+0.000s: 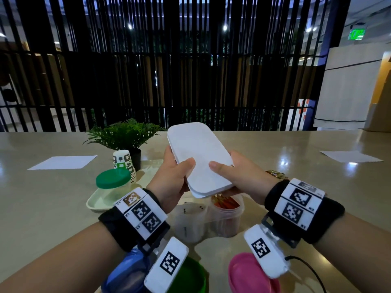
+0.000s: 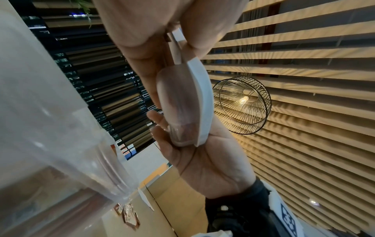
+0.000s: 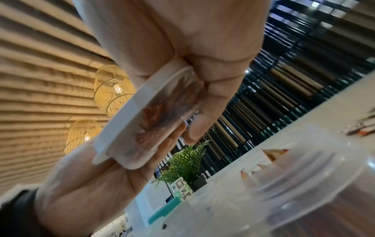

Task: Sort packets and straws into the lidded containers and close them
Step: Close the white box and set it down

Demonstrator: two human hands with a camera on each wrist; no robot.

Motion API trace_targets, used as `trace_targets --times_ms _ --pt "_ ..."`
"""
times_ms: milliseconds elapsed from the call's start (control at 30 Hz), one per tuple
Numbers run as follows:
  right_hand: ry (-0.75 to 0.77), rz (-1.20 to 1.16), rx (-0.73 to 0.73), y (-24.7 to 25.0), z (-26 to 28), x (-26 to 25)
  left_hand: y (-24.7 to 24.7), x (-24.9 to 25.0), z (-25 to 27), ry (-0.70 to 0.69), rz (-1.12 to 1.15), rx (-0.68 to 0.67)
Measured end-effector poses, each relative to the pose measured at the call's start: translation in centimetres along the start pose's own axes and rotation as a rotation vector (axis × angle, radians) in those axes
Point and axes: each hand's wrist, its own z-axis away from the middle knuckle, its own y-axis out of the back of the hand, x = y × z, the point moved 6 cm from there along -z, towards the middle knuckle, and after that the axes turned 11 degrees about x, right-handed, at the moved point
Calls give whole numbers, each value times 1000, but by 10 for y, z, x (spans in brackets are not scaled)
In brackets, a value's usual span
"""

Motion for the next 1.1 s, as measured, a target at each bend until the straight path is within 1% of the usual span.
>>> trace_targets --times_ms 33,100,200,300,433,567,667,700,767,833,867,900,967,1000,1033,1100 --pt "-48 -52 -17 0 0 2 0 1 0 21 4 13" --pt "-90 -109 -47 -1 2 5 2 -1 -2 93 0 44" --pt "-61 -55 -71 0 3 6 11 1 -5 206 -80 121" --pt "-8 16 -118 4 4 6 23 6 -8 263 -150 173" --pt "13 57 -143 7 4 9 27 6 -9 250 -212 186" --pt "-15 32 -138 9 3 16 24 2 -8 252 -187 204" --pt "-21 12 -125 14 2 19 21 2 -7 258 -172 185" --pt "-30 -20 -102 18 0 19 21 4 -7 262 -167 175" --pt "-63 -144 -6 32 -7 20 18 11 -8 267 -148 147" --pt "-150 -318 118 45 -12 26 14 18 -9 245 -113 124" --pt "-203 -386 147 49 -14 30 13 21 -10 225 -97 120" --pt "-251 -413 132 49 -13 32 11 22 -10 208 -83 119" --pt "-308 -371 -22 39 -8 31 9 23 -9 196 -57 122" --pt "-306 -342 -86 35 -5 30 10 22 -9 202 -43 126" --pt "-286 -328 -103 33 -4 28 10 22 -8 217 -43 124" --pt "-249 -314 -45 38 -7 26 13 20 -7 261 -110 96"
